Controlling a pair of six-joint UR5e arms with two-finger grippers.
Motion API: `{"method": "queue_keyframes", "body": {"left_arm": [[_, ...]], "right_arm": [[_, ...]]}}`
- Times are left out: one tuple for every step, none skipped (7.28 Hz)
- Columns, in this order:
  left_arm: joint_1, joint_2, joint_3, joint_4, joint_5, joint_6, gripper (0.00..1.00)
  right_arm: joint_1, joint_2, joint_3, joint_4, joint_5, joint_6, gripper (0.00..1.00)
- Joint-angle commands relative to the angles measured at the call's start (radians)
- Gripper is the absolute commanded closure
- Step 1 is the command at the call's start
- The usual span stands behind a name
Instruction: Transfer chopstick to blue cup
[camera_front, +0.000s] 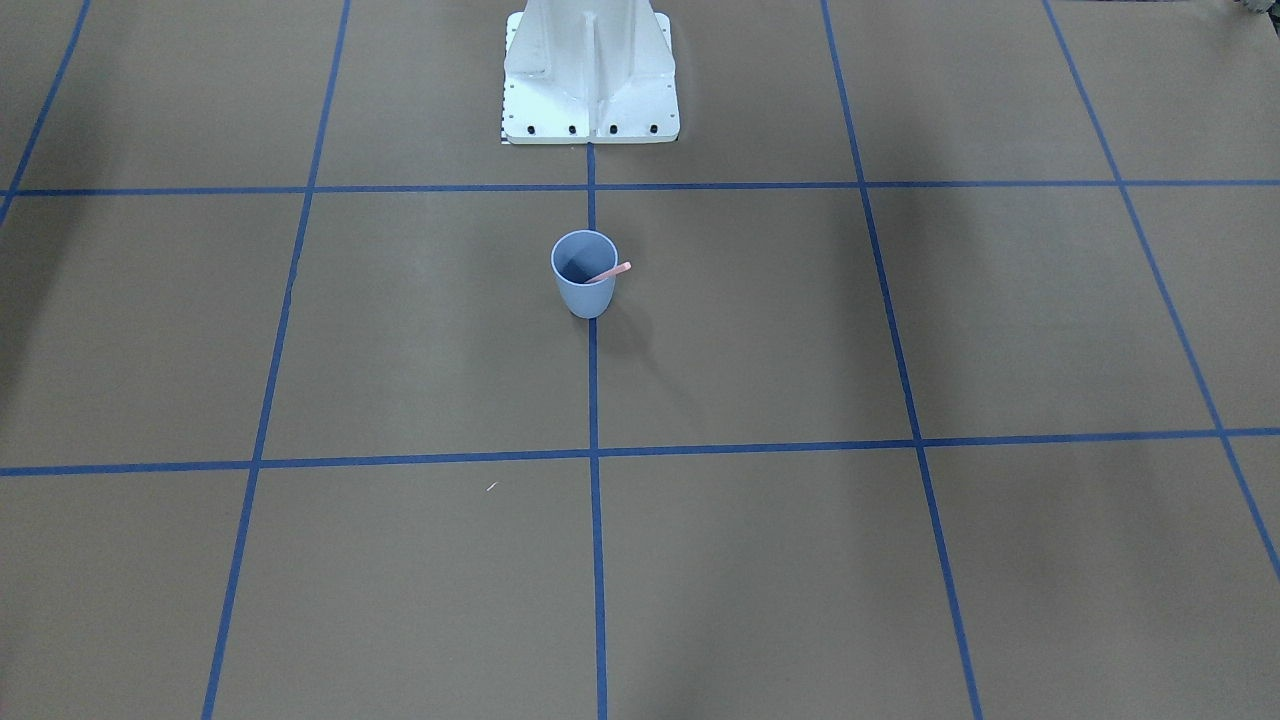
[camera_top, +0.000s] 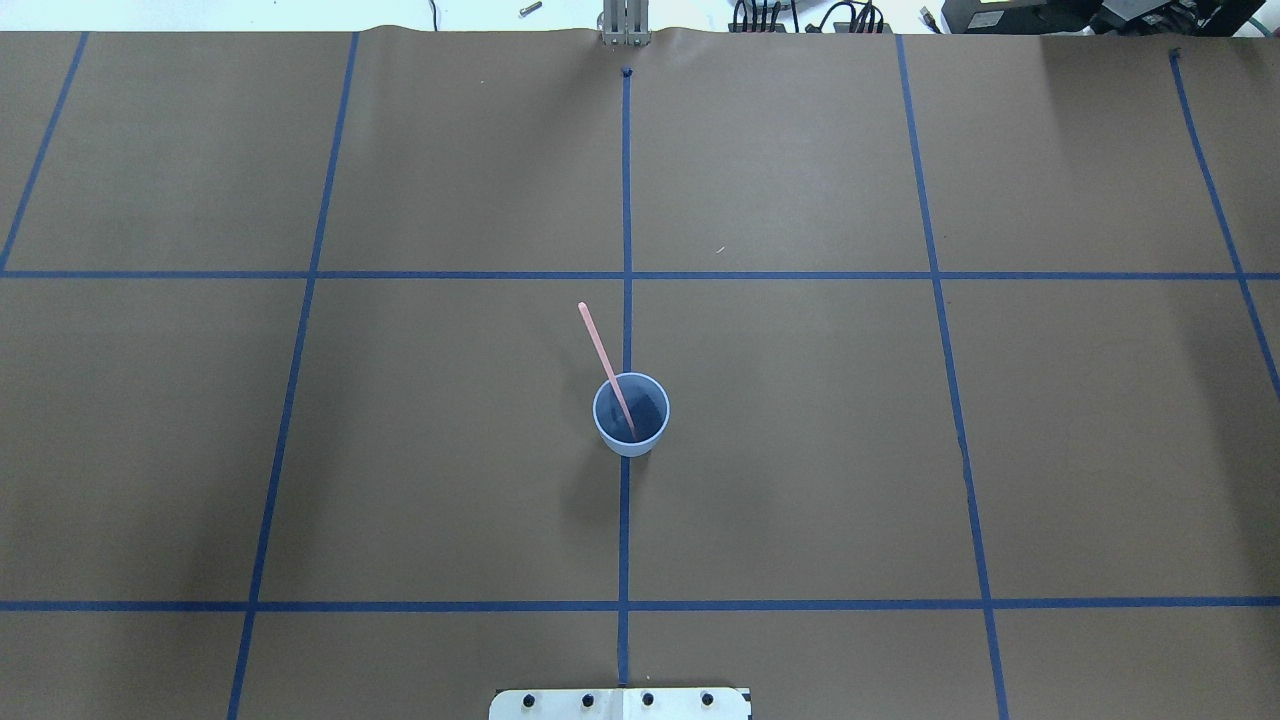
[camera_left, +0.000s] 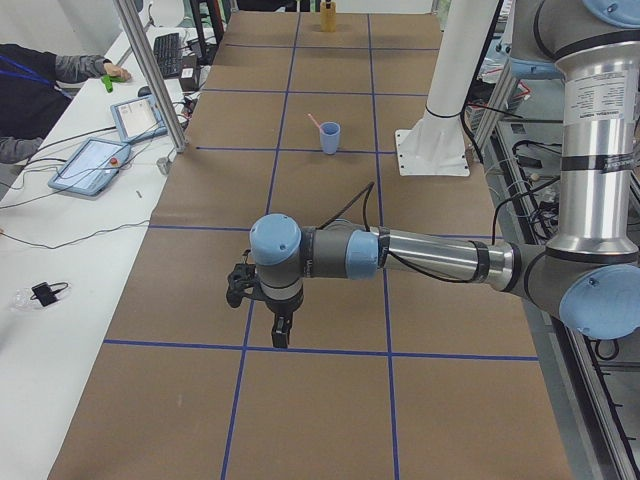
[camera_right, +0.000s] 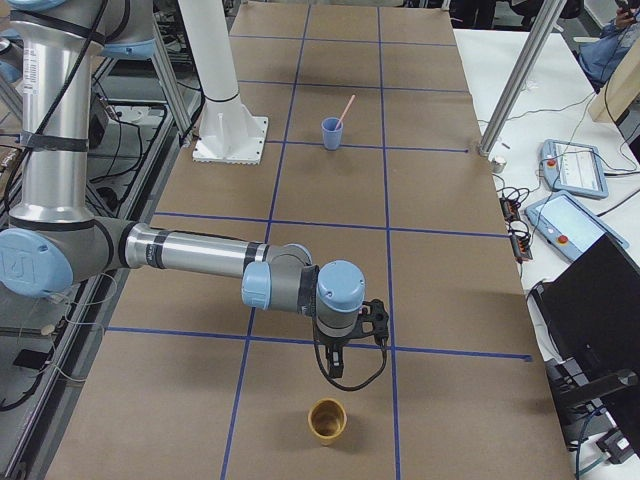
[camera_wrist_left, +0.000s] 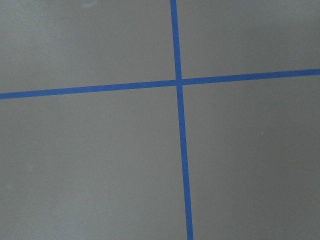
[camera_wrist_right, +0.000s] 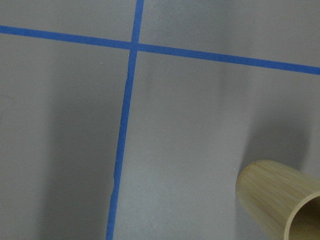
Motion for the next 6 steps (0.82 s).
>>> {"method": "queue_keyframes", "body": {"left_arm": [[-0.002, 0.001, -0.015, 0.0, -0.003, 0.0, 0.01], [0.0, 0.007, -0.02, 0.002, -0.004, 0.0, 0.01], [0.0, 0.012, -0.025, 0.002, -0.004, 0.0, 0.01], [-0.002, 0.037, -0.049, 0.002, -0.004, 0.0, 0.01], [-0.002, 0.044, -0.063, 0.003, -0.003, 0.0, 0.01], [-0.002, 0.044, -0.062, 0.003, -0.001, 0.0, 0.01]], "right_arm": [[0.001, -0.022, 0.016, 0.0, 0.001, -0.002, 0.0], [-0.001, -0.031, 0.018, 0.0, 0.001, -0.002, 0.0], [0.0, -0.031, 0.025, 0.0, -0.005, 0.0, 0.0], [-0.001, -0.029, 0.025, 0.0, -0.002, 0.001, 0.0], [-0.001, -0.028, 0.027, -0.001, 0.005, 0.003, 0.0], [-0.001, -0.026, 0.028, -0.001, 0.005, 0.009, 0.0]]}}
